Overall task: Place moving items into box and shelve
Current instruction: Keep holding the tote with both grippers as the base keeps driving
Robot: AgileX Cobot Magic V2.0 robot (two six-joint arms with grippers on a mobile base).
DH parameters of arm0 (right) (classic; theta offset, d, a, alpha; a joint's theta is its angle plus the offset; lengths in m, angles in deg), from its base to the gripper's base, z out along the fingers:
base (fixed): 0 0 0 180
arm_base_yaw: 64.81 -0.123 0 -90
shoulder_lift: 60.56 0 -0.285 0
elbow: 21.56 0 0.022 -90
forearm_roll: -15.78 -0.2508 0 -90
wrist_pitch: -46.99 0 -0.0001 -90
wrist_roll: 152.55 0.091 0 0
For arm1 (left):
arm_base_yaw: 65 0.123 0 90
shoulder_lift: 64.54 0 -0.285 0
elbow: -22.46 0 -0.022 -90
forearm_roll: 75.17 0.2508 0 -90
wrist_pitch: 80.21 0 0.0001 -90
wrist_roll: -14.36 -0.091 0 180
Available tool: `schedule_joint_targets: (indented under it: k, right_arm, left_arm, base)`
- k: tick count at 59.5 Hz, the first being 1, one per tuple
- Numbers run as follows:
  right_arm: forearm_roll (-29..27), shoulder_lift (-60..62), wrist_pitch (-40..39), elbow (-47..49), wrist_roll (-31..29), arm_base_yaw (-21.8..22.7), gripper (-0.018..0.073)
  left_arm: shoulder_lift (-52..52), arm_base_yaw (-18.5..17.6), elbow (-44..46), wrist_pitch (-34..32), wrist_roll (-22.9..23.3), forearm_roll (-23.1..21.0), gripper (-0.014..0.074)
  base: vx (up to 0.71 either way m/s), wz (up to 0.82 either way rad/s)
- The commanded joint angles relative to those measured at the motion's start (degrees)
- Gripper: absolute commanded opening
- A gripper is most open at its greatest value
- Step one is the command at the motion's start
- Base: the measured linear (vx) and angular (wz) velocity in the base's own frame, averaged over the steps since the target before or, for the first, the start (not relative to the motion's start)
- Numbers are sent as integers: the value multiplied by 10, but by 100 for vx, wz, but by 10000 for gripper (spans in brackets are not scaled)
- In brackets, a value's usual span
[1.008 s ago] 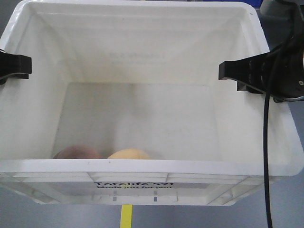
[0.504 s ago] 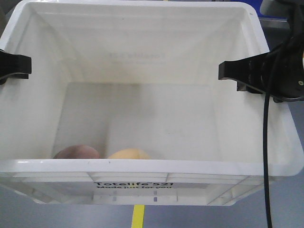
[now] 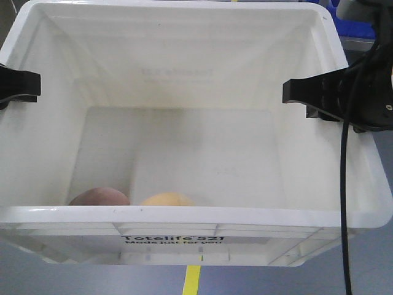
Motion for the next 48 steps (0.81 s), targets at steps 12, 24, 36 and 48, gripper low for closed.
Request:
schedule_joint_targets:
  k: [12, 24, 36, 48]
  right_arm:
    - [77, 24, -22, 21, 2, 7, 127]
    - [77, 24, -22, 21, 2, 7, 127]
    - [77, 24, -22, 21, 2, 7, 127]
    - [77, 24, -22, 21, 2, 7, 127]
  left_arm:
    - [14, 4, 20, -46, 3, 62, 64]
    - [14, 4, 20, -46, 3, 62, 64]
    - [14, 4, 20, -46, 3, 62, 64]
    - [14, 4, 20, -46, 3, 62, 64]
  base:
    - [27, 8]
    - [29, 9]
    - [29, 8]
    - [30, 6]
